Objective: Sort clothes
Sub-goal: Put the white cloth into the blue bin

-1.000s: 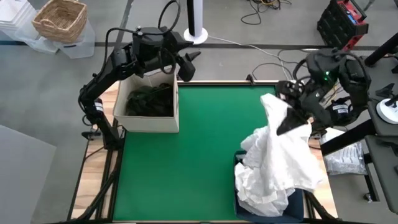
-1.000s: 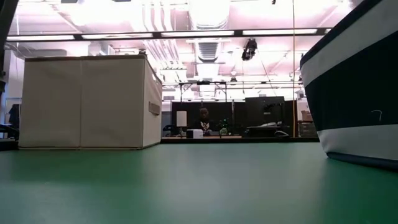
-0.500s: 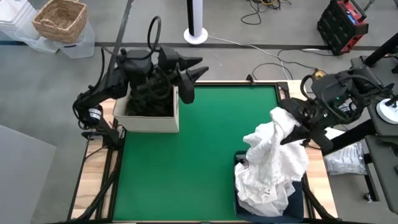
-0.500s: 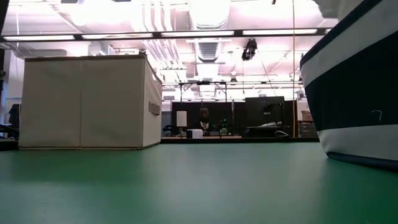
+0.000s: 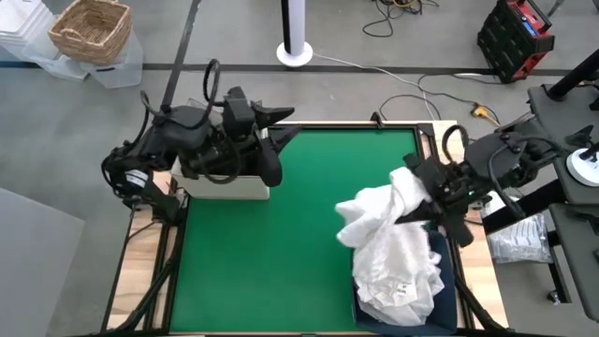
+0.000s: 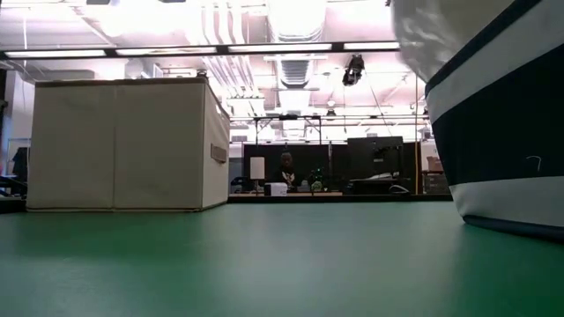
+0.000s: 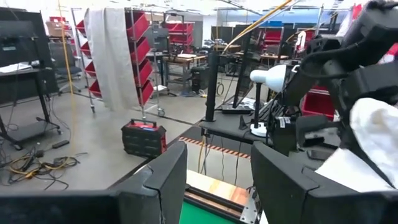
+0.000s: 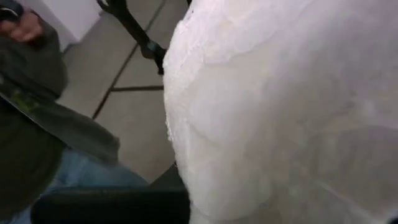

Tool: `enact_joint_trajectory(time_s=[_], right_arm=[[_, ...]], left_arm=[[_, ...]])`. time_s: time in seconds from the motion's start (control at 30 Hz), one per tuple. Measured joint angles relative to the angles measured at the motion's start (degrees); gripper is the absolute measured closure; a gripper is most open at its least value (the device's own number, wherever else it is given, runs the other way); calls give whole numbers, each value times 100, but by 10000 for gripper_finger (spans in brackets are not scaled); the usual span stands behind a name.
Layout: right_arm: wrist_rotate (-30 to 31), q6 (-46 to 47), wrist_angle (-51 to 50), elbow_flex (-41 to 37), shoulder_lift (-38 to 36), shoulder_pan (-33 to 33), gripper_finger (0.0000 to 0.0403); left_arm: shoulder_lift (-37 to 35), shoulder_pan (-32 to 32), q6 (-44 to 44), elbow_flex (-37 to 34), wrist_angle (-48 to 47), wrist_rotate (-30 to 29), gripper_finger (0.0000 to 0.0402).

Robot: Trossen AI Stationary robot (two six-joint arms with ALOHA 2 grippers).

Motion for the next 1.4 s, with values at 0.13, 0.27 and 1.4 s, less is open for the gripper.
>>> enact_joint_trajectory(time_s=[0.13, 0.27, 1.4], right_arm=[[24, -38, 478, -102, 118, 169, 373], [143, 121, 270, -214, 138, 455, 373], [2847, 1787, 1873, -4220, -878, 2422, 373]], left_arm=[[-150, -103, 12, 0, -44, -52, 245], [-274, -204, 17, 0, -242, -54, 245], [-275, -260, -5, -48, -338, -131, 245]])
